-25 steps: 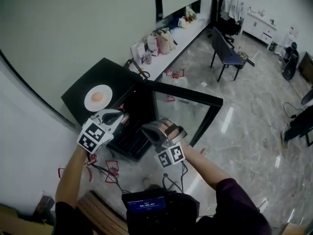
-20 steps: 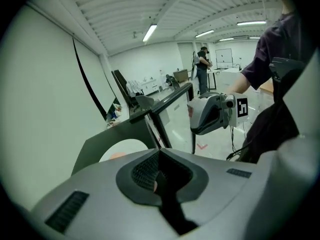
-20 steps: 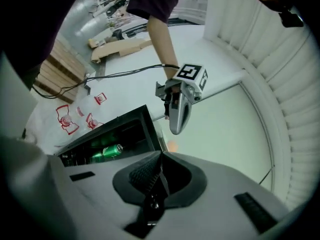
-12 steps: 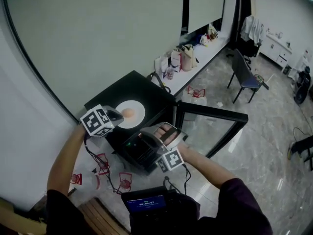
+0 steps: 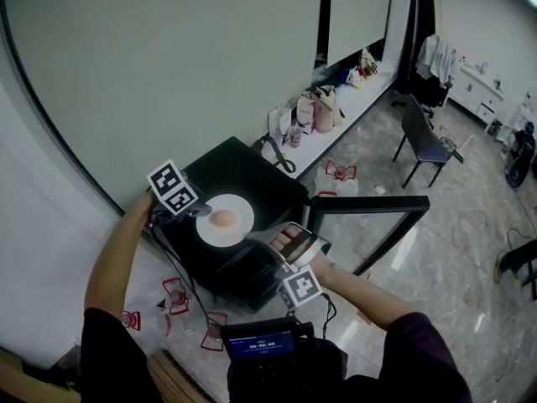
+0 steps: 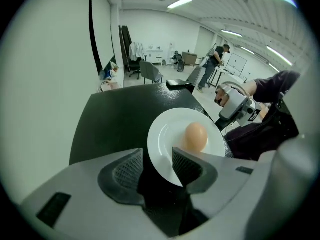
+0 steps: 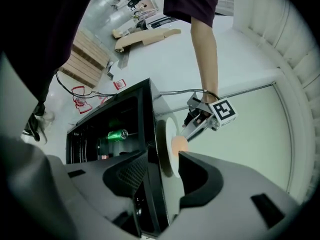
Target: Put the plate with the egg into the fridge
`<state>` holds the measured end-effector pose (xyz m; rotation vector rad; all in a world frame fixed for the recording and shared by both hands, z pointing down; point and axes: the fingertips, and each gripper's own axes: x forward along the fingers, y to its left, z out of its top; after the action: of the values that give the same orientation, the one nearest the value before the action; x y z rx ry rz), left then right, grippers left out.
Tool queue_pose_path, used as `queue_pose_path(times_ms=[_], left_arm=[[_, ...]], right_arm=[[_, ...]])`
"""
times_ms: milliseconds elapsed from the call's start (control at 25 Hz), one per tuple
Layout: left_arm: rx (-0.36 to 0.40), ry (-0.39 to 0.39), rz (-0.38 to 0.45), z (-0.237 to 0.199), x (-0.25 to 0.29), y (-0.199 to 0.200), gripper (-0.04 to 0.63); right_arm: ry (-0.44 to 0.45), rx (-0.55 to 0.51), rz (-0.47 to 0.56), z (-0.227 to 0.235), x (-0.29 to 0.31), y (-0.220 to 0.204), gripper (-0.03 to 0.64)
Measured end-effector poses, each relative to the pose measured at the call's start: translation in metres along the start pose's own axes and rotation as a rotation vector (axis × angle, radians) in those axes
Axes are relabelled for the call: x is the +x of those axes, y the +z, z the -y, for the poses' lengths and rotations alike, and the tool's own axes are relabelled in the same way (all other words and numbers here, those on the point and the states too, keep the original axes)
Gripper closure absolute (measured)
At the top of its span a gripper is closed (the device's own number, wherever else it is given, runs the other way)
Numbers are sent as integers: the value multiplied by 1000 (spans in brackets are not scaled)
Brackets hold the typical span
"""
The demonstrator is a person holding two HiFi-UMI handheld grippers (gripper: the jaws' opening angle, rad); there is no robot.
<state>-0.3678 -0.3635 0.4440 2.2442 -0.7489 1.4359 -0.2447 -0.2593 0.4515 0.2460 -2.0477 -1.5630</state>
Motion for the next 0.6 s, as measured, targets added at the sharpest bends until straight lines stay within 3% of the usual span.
queue_pose_path(times_ms=[160, 600], left_arm=[[-48, -89, -34, 0, 17, 0, 451], [2, -118, 3, 39, 21, 14, 451]], right_arm=[[28, -2, 0, -7, 1, -2, 440], [28, -44, -2, -18, -2, -1, 440]])
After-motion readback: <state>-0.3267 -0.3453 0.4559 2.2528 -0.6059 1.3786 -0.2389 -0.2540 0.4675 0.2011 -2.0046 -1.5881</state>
